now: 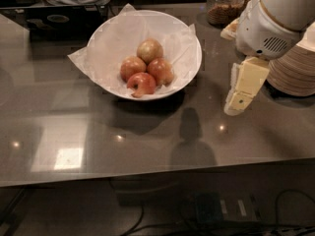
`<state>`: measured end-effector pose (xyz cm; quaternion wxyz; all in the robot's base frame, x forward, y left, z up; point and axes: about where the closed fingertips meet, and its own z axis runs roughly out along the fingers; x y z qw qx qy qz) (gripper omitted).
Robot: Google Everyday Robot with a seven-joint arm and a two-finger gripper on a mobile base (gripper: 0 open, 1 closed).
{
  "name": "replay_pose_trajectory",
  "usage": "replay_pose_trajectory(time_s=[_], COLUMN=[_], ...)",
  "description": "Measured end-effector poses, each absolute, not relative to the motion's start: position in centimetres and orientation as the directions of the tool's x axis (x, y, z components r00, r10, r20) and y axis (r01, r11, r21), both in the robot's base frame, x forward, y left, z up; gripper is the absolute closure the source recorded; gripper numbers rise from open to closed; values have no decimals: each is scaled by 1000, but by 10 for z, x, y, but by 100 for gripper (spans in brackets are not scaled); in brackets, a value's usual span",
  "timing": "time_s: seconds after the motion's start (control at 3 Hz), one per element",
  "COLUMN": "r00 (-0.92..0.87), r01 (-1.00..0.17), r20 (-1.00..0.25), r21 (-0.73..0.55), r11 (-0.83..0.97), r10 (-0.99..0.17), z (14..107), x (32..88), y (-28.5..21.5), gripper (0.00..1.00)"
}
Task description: Pick apple from white bowl
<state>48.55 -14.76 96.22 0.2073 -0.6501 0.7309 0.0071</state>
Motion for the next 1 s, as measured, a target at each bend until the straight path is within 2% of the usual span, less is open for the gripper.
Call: replay_pose_trajectory(time_s=[0.67, 1.0], r00=[-47, 21], r01=[-951, -950], r20=[-342, -361], r21=[-272, -298], r11=[146, 94], r10=[-939, -932], z=[962, 963], x=[491, 506], y=[-139, -117], gripper=[0, 0])
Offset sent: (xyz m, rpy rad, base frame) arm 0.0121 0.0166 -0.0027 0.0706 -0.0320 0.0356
